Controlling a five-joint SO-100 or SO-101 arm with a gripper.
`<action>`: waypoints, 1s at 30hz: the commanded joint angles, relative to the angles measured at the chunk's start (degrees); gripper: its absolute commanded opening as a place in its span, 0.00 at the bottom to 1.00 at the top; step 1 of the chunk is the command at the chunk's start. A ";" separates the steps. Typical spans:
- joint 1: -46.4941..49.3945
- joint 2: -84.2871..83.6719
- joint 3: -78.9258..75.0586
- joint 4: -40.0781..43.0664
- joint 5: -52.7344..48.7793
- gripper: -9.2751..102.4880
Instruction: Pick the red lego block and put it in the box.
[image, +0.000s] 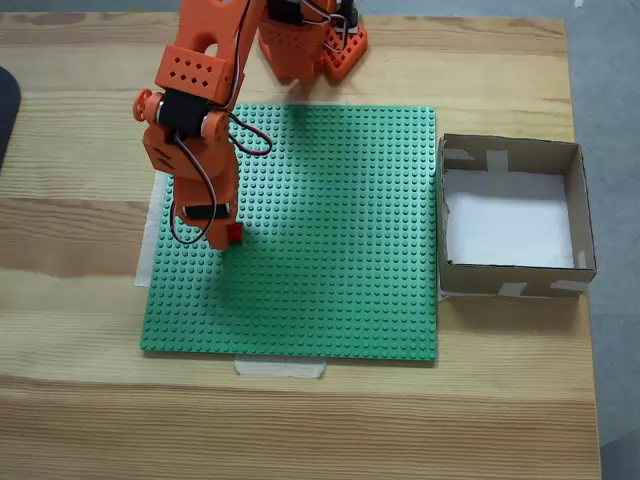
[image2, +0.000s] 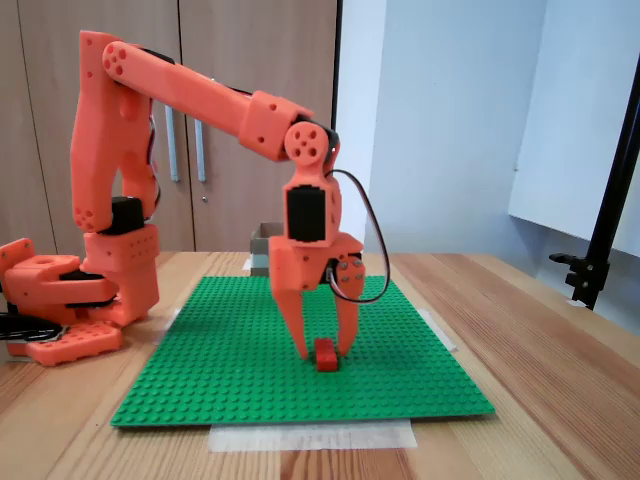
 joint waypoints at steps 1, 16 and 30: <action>0.26 0.97 -0.18 -0.44 0.18 0.26; 0.62 0.97 0.18 -2.81 -0.53 0.24; 0.18 1.05 0.97 -4.13 -0.44 0.24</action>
